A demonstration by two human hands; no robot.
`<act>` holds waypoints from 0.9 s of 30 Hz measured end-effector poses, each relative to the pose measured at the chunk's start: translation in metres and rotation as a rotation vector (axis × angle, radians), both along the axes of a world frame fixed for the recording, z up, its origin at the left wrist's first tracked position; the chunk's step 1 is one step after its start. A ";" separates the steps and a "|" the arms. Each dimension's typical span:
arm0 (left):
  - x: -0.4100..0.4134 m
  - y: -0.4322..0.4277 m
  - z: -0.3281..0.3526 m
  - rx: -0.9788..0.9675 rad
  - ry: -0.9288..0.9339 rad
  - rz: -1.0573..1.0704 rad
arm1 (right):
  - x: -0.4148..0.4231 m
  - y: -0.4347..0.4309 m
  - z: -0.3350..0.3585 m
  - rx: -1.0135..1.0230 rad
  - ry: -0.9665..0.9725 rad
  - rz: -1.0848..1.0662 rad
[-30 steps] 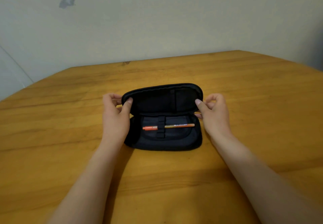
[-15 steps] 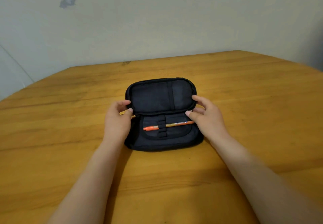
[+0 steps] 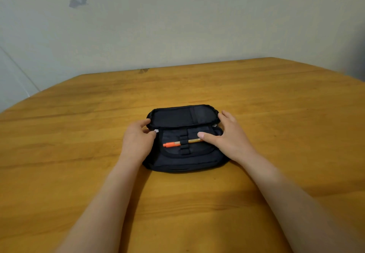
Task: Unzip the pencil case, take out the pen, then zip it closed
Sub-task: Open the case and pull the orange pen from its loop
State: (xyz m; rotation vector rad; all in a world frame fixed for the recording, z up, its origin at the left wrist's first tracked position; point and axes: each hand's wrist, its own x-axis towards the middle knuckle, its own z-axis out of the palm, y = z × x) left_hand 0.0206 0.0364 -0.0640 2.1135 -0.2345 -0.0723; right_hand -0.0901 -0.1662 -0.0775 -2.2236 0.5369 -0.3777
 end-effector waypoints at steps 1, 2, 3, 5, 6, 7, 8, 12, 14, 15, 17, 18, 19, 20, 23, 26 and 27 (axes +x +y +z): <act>0.000 0.000 0.000 0.056 -0.034 -0.007 | 0.000 0.000 0.000 -0.014 0.029 0.006; 0.001 -0.001 0.000 0.108 -0.066 -0.014 | 0.001 0.001 -0.001 -0.031 0.057 0.012; 0.001 -0.001 0.000 0.155 -0.091 -0.021 | 0.001 0.002 -0.001 -0.055 0.082 0.019; 0.001 -0.002 -0.001 0.223 -0.123 -0.036 | 0.001 0.004 -0.002 -0.105 0.108 0.031; 0.001 -0.002 -0.001 0.233 -0.129 -0.041 | 0.001 0.004 -0.001 -0.120 0.102 0.032; 0.001 -0.002 0.000 0.227 -0.134 -0.042 | 0.000 0.004 -0.001 -0.127 0.082 0.030; 0.000 -0.002 0.000 0.212 -0.147 -0.040 | -0.001 0.004 0.000 -0.135 0.048 0.025; -0.006 -0.001 0.008 0.144 -0.358 -0.001 | -0.006 0.006 0.007 -0.289 -0.155 0.000; -0.010 -0.001 0.014 0.144 -0.496 0.028 | -0.009 0.011 0.012 -0.377 -0.236 -0.002; -0.012 -0.002 0.016 0.151 -0.542 0.023 | -0.010 0.014 0.014 -0.409 -0.261 0.010; -0.017 -0.005 0.020 0.174 -0.559 -0.039 | -0.012 0.021 0.016 -0.435 -0.273 0.058; -0.019 -0.006 0.022 0.184 -0.533 -0.086 | -0.012 0.023 0.017 -0.432 -0.260 0.086; -0.021 -0.008 0.022 0.195 -0.494 -0.133 | -0.013 0.026 0.017 -0.429 -0.239 0.109; -0.022 -0.008 0.022 0.210 -0.452 -0.171 | -0.013 0.028 0.017 -0.430 -0.210 0.129; -0.023 -0.008 0.020 0.284 -0.345 -0.237 | -0.013 0.030 0.015 -0.444 -0.120 0.176; -0.022 -0.007 0.020 0.389 -0.297 -0.286 | -0.013 0.031 0.016 -0.494 -0.080 0.198; -0.021 -0.007 0.020 0.422 -0.294 -0.297 | -0.012 0.031 0.016 -0.513 -0.076 0.198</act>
